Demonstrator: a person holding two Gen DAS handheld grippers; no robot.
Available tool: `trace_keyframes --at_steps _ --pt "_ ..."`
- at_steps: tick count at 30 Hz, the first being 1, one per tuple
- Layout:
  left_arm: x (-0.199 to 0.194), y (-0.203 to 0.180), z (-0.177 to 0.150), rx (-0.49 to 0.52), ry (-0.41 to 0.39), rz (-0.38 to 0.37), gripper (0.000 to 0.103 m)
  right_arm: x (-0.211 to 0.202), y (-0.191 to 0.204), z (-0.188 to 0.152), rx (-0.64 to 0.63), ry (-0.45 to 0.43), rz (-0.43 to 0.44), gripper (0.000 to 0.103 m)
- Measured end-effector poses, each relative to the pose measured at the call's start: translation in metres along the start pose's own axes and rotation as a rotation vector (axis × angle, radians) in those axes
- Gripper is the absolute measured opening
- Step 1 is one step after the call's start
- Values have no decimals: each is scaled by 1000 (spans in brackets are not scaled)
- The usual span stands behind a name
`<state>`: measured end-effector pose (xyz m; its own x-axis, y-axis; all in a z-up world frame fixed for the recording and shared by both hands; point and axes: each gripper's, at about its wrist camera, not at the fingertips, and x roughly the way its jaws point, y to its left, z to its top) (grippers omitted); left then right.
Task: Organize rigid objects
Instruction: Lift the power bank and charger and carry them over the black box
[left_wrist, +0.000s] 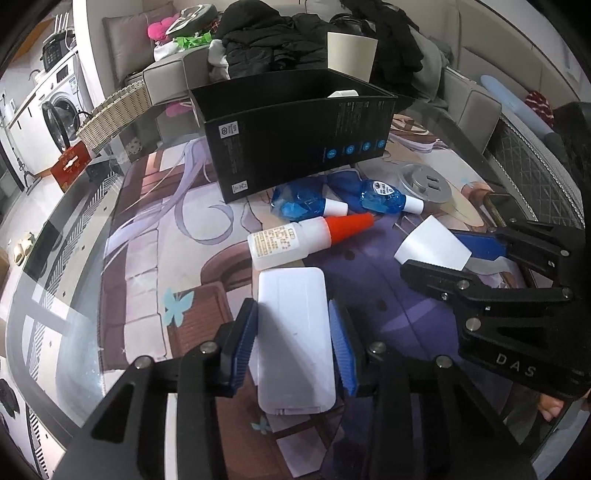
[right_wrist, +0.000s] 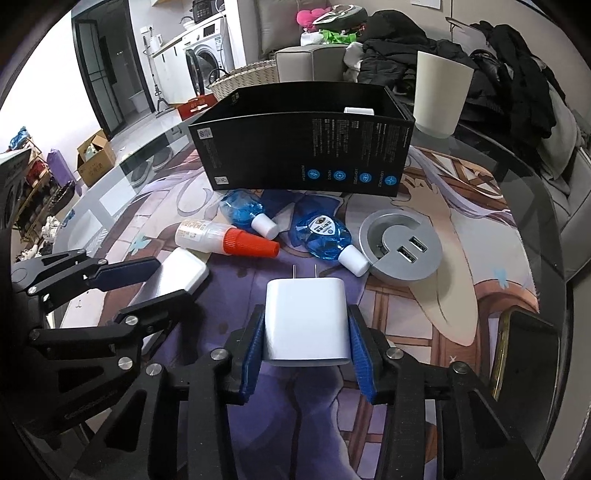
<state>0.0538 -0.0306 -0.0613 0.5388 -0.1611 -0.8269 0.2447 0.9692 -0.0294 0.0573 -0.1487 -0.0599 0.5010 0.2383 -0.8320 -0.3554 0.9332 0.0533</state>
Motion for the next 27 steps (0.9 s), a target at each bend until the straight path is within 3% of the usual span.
trace_keyframes --at_steps 13,17,27 --pt "-17 -3 3 17 -67 -37 38 -10 6 0 -18 -44 42 42" --pt "-38 -4 6 31 -170 -26 38 -27 4 4 -4 -139 53 42" --pt "-100 -5 8 59 -494 18 38 -100 18 5 -82 -502 33 42"
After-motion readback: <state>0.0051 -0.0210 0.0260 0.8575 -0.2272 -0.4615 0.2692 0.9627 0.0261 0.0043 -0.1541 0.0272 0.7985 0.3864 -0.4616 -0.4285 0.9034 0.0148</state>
